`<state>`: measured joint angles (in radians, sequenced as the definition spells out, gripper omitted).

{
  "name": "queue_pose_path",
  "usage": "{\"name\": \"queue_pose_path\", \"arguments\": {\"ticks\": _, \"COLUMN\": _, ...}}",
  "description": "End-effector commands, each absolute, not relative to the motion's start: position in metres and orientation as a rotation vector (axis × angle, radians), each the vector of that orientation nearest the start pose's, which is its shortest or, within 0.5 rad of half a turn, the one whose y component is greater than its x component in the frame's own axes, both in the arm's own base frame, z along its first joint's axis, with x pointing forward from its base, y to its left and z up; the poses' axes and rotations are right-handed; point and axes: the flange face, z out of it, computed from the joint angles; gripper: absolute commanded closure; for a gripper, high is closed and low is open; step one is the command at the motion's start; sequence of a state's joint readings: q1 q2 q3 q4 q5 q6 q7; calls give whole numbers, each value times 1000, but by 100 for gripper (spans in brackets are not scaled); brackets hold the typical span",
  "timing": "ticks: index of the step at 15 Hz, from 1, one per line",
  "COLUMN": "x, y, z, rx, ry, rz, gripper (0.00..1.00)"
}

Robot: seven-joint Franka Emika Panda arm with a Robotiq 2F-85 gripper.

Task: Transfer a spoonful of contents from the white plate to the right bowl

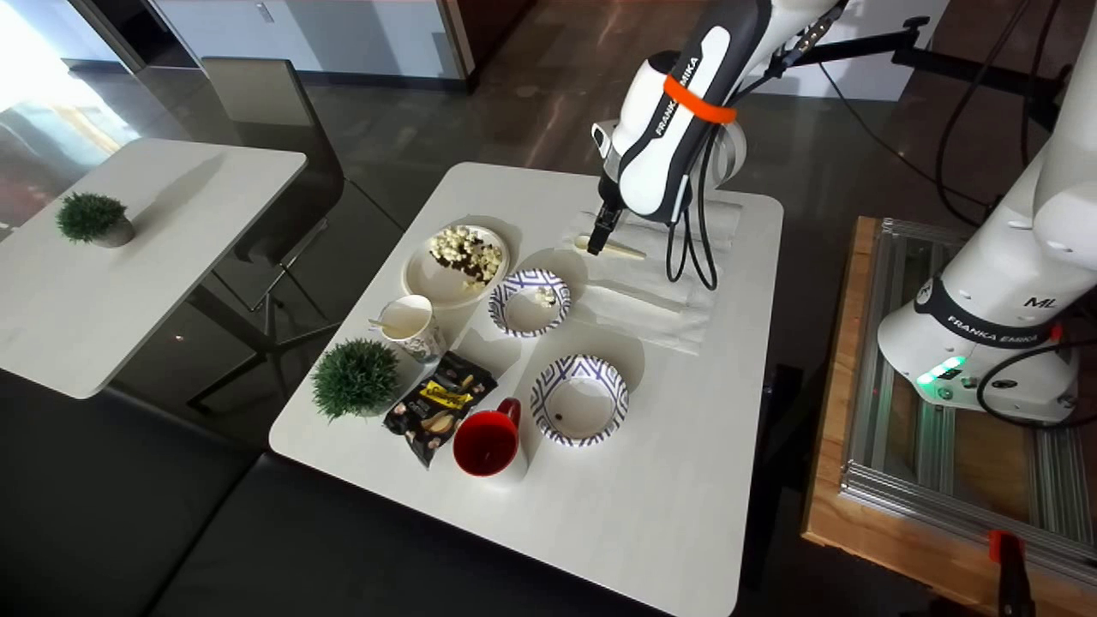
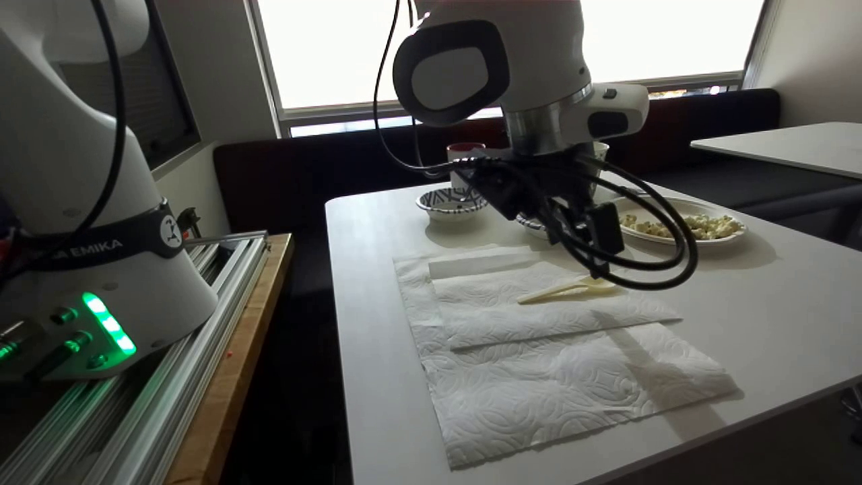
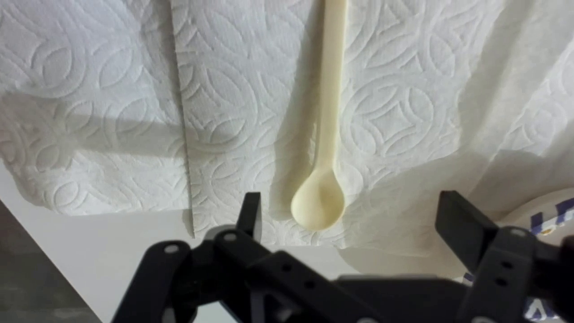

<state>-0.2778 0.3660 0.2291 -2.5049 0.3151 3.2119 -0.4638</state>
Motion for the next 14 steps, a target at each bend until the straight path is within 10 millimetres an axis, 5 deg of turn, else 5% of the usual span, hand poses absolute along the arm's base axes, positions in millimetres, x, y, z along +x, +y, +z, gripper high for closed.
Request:
{"name": "queue_pose_path", "arguments": {"ticks": 1, "x": 490, "y": -60, "z": 164, "rx": -3055, "ry": -63, "rz": -551, "gripper": 1}}
{"name": "queue_pose_path", "arguments": {"ticks": 2, "x": 490, "y": -61, "z": 161, "rx": -3053, "ry": -59, "rz": -541, "gripper": 13}}
{"name": "queue_pose_path", "arguments": {"ticks": 6, "x": 481, "y": -61, "z": 152, "rx": -3064, "ry": -47, "rz": -529, "gripper": 28}}
{"name": "queue_pose_path", "arguments": {"ticks": 12, "x": 466, "y": -54, "z": 156, "rx": -3080, "ry": -55, "rz": -590, "gripper": 27}}
{"name": "queue_pose_path", "arguments": {"ticks": 14, "x": 462, "y": -53, "z": 154, "rx": -3087, "ry": -61, "rz": -595, "gripper": 34}}
